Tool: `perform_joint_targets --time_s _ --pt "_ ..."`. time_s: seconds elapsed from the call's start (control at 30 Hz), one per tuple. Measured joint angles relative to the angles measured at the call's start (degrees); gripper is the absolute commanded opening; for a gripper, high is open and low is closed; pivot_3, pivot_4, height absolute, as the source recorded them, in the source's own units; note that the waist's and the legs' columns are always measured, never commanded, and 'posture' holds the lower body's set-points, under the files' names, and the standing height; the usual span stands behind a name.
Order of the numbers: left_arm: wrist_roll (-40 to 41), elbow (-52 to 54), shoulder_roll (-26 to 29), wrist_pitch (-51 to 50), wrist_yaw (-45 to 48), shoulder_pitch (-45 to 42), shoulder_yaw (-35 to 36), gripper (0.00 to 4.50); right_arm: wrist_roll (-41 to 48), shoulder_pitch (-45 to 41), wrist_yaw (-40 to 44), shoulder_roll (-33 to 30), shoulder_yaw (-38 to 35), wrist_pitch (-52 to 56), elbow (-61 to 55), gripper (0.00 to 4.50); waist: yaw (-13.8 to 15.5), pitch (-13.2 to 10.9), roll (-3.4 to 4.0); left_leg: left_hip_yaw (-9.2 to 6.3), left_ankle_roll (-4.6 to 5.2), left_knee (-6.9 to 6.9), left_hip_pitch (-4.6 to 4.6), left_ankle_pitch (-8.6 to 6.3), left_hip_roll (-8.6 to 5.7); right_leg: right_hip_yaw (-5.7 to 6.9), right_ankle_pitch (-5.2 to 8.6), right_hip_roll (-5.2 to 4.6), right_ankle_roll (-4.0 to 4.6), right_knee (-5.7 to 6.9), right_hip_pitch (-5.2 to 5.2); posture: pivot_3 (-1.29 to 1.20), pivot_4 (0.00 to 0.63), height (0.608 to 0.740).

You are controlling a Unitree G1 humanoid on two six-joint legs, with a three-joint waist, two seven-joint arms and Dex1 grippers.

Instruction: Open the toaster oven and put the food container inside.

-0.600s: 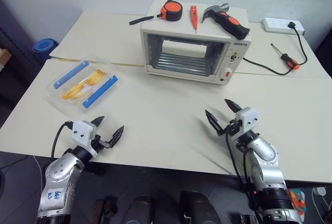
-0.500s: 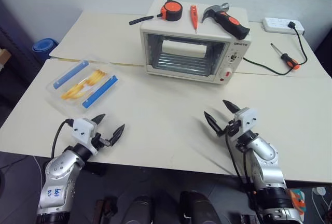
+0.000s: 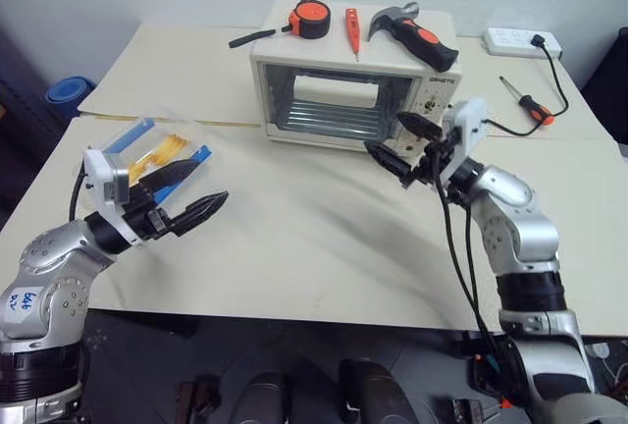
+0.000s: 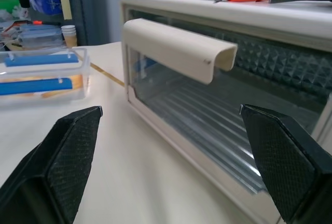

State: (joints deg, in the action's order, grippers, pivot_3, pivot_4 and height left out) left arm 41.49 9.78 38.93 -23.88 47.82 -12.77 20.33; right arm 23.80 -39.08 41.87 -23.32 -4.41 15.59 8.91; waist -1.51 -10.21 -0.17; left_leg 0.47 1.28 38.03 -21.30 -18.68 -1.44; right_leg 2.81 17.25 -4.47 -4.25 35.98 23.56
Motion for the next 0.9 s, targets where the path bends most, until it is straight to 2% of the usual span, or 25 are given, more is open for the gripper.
perform_joint_targets --time_s 0.27,0.47,0.63,0.73,0.9 --pt "0.64 -0.32 -1.12 -2.11 -1.98 -2.3 -0.11 4.5 -2.59 -6.27 1.12 4.45 1.95 -3.03 9.73 4.47 -0.09 0.0 0.0 0.03 0.02 0.0 -0.04 -0.01 -0.03 0.01 -0.01 0.01 -0.02 0.0 0.02 0.0 0.15 0.74" --pt "-0.29 -0.45 -2.21 -2.19 -3.67 -2.35 -0.25 4.5 -2.6 -4.02 5.45 4.88 2.75 -6.23 6.34 4.47 -0.06 0.0 0.0 0.0 0.01 0.02 -0.03 0.0 -0.02 0.01 -0.01 0.03 -0.02 0.03 0.01 0.0 0.15 0.74" --pt "-2.74 -5.12 -3.32 -1.69 -6.28 -7.78 -1.4 3.3 -5.9 6.24 12.62 0.14 7.83 -10.88 -0.09 4.5 0.09 -0.02 -0.04 0.03 0.01 0.04 -0.03 -0.01 -0.02 0.01 -0.02 0.05 -0.03 0.02 0.01 0.0 0.15 0.74" --pt "-6.42 -12.26 -5.95 1.45 -8.05 -16.64 -3.64 2.31 -9.31 10.32 14.05 -1.06 10.07 -14.47 -0.35 4.5 0.21 -0.05 -0.09 0.08 -0.01 0.15 -0.03 0.04 -0.05 0.0 -0.05 0.04 -0.1 0.02 0.0 0.0 0.15 0.74" --pt "-15.4 -28.64 -11.14 9.49 -10.17 -32.82 -9.6 0.81 -11.26 10.92 13.52 -0.53 10.38 -19.22 1.17 4.5 -0.03 -0.08 -0.15 0.13 -0.14 0.08 0.01 0.16 -0.07 0.01 -0.07 0.13 -0.12 0.15 0.04 0.0 0.15 0.74"
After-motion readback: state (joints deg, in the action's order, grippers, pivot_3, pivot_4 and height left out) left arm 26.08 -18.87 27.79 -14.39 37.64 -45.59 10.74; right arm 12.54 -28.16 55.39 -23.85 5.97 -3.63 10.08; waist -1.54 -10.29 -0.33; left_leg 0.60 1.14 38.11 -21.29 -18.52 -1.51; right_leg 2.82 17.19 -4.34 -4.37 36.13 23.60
